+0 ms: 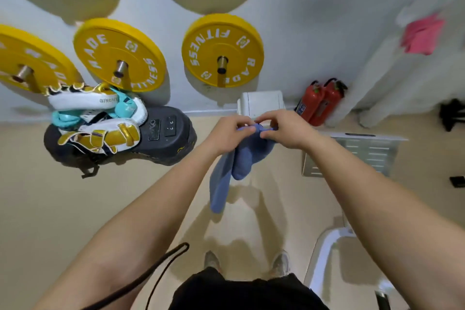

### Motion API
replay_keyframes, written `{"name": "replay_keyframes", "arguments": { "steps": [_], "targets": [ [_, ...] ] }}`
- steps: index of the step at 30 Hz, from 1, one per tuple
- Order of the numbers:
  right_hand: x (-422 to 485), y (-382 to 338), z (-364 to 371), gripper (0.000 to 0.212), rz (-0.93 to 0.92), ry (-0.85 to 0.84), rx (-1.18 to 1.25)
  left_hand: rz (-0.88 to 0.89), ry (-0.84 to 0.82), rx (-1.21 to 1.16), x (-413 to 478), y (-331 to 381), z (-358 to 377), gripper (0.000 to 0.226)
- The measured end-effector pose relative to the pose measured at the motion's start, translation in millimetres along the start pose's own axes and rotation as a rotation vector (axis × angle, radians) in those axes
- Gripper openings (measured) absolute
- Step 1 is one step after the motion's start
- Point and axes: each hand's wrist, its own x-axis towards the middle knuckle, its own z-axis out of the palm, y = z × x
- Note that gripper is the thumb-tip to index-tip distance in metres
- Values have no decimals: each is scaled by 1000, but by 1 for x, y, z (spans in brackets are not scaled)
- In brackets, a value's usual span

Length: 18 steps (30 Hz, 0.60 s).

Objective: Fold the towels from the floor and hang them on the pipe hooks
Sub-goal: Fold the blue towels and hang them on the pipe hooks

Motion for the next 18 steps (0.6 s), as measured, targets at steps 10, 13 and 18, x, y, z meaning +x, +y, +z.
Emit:
{"name": "replay_keyframes", "arguments": {
  "steps": [10,13,18],
  "targets": [
    [-10,-60,-59,10,-147,221,-222,55,216,-16,-33,44,-32,20],
    [-7,-72,-84,10,-142,361,-219,-15,219,0,-43,32,-29,24],
    [-12,-66,-128,16,-7,566,-231,-160,175,118,-59,-5,-21,24]
  ]
}}
